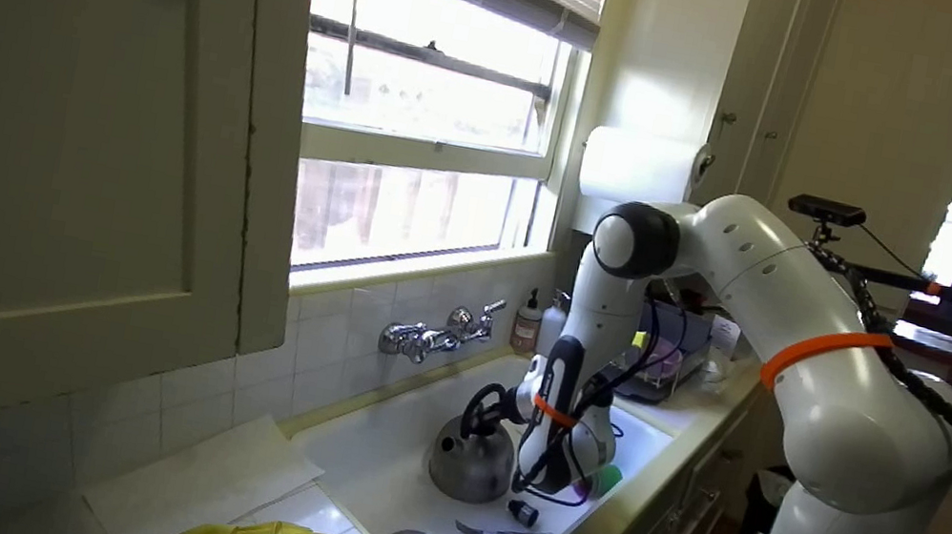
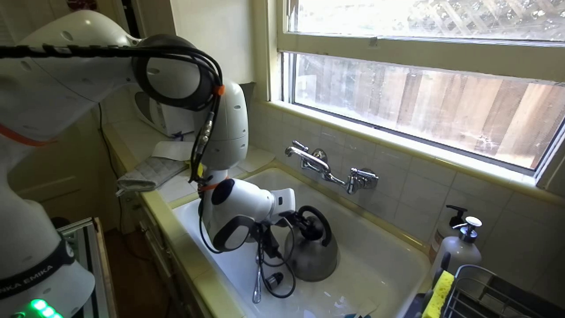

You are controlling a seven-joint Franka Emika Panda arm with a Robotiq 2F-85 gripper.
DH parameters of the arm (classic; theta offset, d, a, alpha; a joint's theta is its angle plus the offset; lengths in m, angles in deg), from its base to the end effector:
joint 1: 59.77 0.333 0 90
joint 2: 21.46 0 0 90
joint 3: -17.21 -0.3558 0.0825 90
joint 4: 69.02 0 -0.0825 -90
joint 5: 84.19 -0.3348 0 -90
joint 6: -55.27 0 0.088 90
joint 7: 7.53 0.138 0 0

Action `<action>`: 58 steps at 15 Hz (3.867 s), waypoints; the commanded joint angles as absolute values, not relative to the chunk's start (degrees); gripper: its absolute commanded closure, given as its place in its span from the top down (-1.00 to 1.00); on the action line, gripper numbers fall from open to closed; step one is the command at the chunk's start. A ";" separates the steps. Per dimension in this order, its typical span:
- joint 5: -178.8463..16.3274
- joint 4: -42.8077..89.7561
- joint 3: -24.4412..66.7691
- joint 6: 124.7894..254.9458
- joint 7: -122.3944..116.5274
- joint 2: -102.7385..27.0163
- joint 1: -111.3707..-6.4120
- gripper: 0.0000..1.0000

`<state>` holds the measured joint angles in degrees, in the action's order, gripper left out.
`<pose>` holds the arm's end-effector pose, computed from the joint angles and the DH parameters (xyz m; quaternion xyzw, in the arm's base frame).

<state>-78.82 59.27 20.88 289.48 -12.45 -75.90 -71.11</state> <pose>0.5515 -0.1280 0.1174 0.9013 -0.0148 0.4273 0.0703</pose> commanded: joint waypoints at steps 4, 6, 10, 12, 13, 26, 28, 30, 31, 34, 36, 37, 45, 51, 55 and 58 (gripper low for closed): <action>-79.07 58.99 21.82 289.75 -11.61 -77.03 -69.57 -1.00; -78.94 58.50 21.98 289.98 -11.74 -77.25 -69.58 -1.00; -78.67 57.40 21.96 290.11 -11.73 -77.78 -69.59 -1.00; -78.71 56.98 21.91 290.39 -11.75 -77.92 -69.48 -1.00; -78.69 56.71 21.92 290.15 -11.80 -78.00 -69.40 -1.00; -77.31 55.42 21.96 288.68 -12.02 -79.05 -68.58 -1.00; -76.92 55.62 21.92 288.51 -11.98 -78.85 -68.66 -1.00; -76.18 55.68 21.85 287.39 -11.87 -78.75 -68.81 -1.00; -75.65 55.83 21.79 286.34 -11.73 -78.61 -68.95 -1.00; -74.01 56.31 21.70 284.01 -11.44 -78.09 -69.51 -1.00; -72.83 56.56 21.47 282.13 -11.42 -77.80 -69.91 -1.00; -72.58 56.56 21.47 281.92 -11.44 -77.61 -70.01 -1.00; -73.21 56.94 21.67 289.42 -12.30 -77.68 -69.88 -1.00; -75.03 56.92 22.61 292.16 -12.59 -78.55 -68.92 -1.00; -77.38 56.16 23.19 291.54 -12.81 -79.31 -68.53 -1.00; -79.95 55.03 23.10 292.61 -12.35 -80.05 -68.49 -1.00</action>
<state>-77.06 56.66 22.45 292.05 -12.52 -78.42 -69.45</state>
